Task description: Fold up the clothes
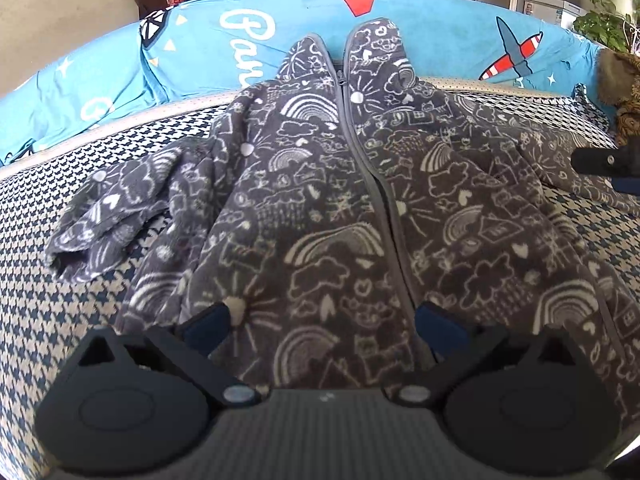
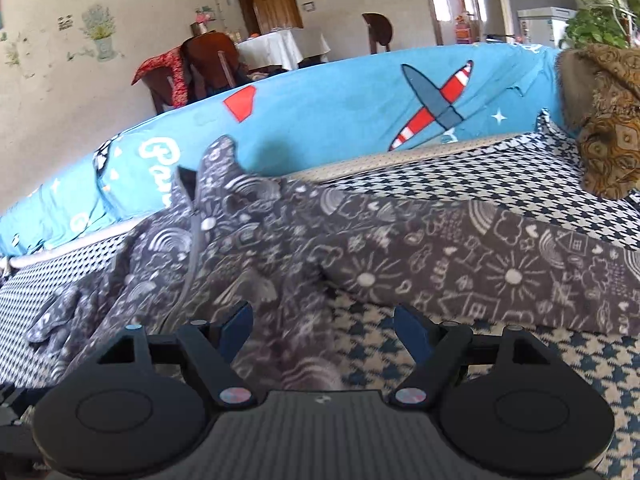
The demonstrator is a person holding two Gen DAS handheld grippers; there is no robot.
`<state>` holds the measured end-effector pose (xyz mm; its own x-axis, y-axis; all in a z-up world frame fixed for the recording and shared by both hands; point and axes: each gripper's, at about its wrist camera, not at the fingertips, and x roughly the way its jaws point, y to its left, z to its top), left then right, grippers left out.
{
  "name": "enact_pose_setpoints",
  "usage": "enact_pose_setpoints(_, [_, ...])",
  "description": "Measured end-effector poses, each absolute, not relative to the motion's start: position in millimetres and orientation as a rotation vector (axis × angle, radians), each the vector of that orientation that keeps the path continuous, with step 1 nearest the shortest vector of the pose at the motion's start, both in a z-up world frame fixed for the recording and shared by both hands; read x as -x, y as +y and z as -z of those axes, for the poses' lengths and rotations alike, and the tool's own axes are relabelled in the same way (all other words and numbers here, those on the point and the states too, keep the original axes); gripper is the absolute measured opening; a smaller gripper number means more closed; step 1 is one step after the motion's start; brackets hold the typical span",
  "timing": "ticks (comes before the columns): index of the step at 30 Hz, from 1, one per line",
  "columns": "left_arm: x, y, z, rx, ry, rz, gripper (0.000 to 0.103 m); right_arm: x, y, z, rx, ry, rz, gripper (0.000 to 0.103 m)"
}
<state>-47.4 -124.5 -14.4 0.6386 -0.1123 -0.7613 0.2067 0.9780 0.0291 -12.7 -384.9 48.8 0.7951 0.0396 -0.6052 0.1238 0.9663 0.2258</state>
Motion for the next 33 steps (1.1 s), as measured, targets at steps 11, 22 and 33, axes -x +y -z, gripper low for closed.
enact_pose_setpoints(11, [19.5, -142.1, 18.1, -0.081, 0.884, 0.212, 0.103, -32.7, -425.8, -29.4, -0.362, 0.657, 0.15, 0.078])
enact_pose_setpoints(22, [18.4, -147.1, 10.0, -0.03, 0.873, 0.239, 0.103, -76.8, -461.7, -7.4, -0.476, 0.632, 0.235, 0.078])
enact_pose_setpoints(33, [17.8, -145.3, 14.3, -0.01, 0.902, 0.226, 0.103, -104.5, -441.6, 9.3, -0.344, 0.636, 0.308, 0.046])
